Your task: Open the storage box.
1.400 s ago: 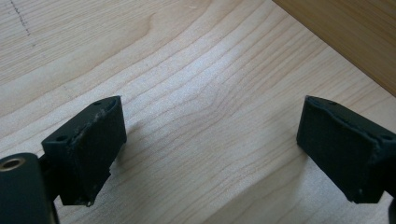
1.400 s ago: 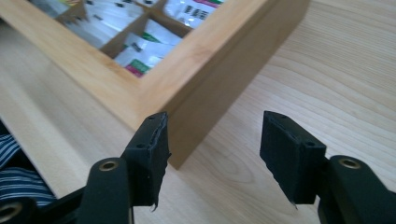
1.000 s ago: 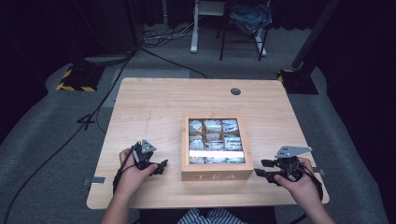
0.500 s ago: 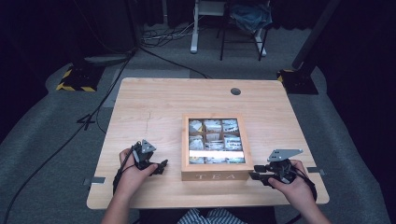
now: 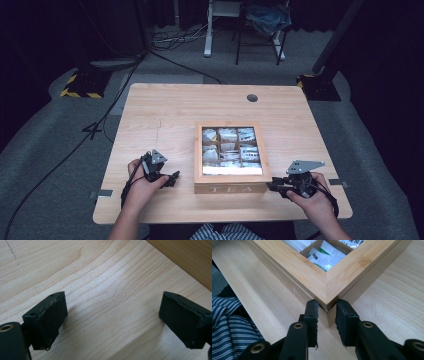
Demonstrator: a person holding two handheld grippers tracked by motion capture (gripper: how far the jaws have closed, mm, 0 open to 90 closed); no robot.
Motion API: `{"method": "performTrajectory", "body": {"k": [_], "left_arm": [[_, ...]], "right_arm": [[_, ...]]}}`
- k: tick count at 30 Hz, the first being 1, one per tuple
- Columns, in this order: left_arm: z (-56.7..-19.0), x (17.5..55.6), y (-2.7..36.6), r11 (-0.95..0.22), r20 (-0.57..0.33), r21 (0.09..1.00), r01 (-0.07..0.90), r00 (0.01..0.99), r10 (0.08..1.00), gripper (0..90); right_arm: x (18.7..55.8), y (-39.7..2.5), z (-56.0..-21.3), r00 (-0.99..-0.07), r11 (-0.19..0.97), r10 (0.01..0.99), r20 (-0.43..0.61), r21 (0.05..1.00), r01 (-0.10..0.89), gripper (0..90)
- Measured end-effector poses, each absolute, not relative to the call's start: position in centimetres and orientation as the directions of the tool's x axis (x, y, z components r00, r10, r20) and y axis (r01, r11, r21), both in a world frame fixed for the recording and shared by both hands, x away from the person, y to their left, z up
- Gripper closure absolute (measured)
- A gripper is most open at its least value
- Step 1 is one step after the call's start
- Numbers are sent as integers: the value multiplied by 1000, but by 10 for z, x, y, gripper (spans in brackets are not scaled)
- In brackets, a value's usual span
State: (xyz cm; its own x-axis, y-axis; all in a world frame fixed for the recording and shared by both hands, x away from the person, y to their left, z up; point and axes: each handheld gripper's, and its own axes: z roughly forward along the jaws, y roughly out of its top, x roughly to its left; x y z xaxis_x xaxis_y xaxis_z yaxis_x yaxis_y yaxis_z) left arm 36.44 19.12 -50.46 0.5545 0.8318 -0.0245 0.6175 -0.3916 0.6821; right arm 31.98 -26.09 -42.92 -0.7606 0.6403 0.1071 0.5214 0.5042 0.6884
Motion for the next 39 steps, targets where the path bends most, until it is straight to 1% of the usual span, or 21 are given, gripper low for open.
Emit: {"method": "performTrajectory", "body": {"k": [5, 13, 18, 26, 35, 37, 39], "left_arm": [[-505, 364, 191, -392, -24, 682, 618, 555, 832, 89], [-505, 364, 191, -391, -25, 682, 618, 554, 832, 89], [-505, 364, 191, -391, -25, 683, 617, 554, 832, 89], [-505, 363, 189, -382, -23, 682, 623, 541, 841, 93], [-505, 363, 189, -381, -24, 683, 624, 540, 841, 93], [-505, 362, 188, -389, -25, 682, 619, 551, 834, 92], [-504, 362, 188, -419, -11, 682, 599, 582, 813, 92]], "right_arm": [[317, -260, -425, -755, 496, 649, 95, 700, 514, 727], [315, -261, -419, -752, 479, 653, 84, 724, 496, 696], [312, -261, -412, -744, 458, 666, 57, 755, 469, 691], [314, -263, -406, -744, 430, 664, 80, 773, 466, 691], [318, -264, -393, -735, 397, 674, 75, 802, 446, 692], [319, -265, -390, -731, 388, 678, 77, 807, 445, 689], [320, -265, -384, -723, 379, 688, 69, 814, 439, 675]]}}
